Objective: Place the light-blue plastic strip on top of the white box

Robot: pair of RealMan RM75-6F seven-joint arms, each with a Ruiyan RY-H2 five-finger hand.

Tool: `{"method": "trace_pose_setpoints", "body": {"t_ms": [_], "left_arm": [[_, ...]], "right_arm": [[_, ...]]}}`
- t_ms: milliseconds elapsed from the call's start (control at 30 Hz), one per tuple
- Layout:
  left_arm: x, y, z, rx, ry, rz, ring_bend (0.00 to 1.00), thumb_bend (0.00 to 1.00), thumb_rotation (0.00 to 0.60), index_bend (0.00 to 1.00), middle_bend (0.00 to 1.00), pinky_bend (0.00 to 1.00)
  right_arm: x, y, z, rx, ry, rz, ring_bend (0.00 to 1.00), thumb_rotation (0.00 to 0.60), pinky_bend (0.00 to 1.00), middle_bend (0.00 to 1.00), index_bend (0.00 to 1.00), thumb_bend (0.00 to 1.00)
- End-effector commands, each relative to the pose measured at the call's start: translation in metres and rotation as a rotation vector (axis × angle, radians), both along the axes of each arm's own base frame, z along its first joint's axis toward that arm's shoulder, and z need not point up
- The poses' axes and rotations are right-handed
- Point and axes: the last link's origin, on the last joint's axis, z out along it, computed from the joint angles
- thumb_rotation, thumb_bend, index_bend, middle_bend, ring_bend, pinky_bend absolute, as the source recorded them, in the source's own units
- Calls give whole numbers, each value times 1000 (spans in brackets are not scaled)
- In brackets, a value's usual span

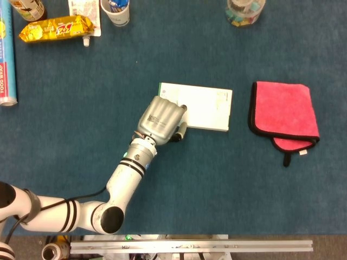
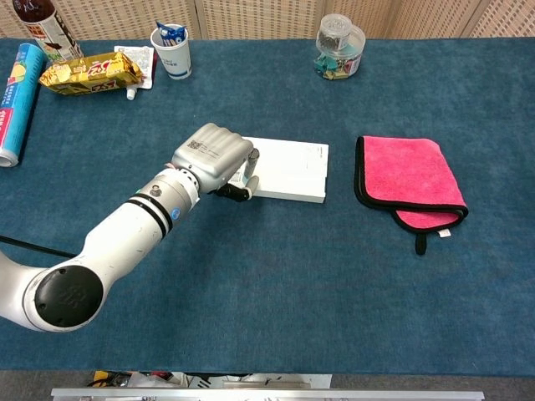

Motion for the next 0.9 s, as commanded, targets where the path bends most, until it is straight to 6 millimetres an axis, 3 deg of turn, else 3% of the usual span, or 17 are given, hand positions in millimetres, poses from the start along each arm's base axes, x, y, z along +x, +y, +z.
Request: {"method": "trace_pose_setpoints", "body": {"t_ms": [33,533,900], "left_arm": [[-2,1,2,3,3,2,997,513,294,452,1000,981],[-10,16,6,29,30,40,997,512,300,453,1000,982],[-9,15,11,32,8,33,997,512,304,454,1000,981]], "right_arm": [[0,0,0,-1,0,1,424,600,537,421,387,164],[3,2,2,-10,5,1,424,600,537,421,387,165],[4,2,1,-8,7,3,424,600,537,421,387,164]]}}
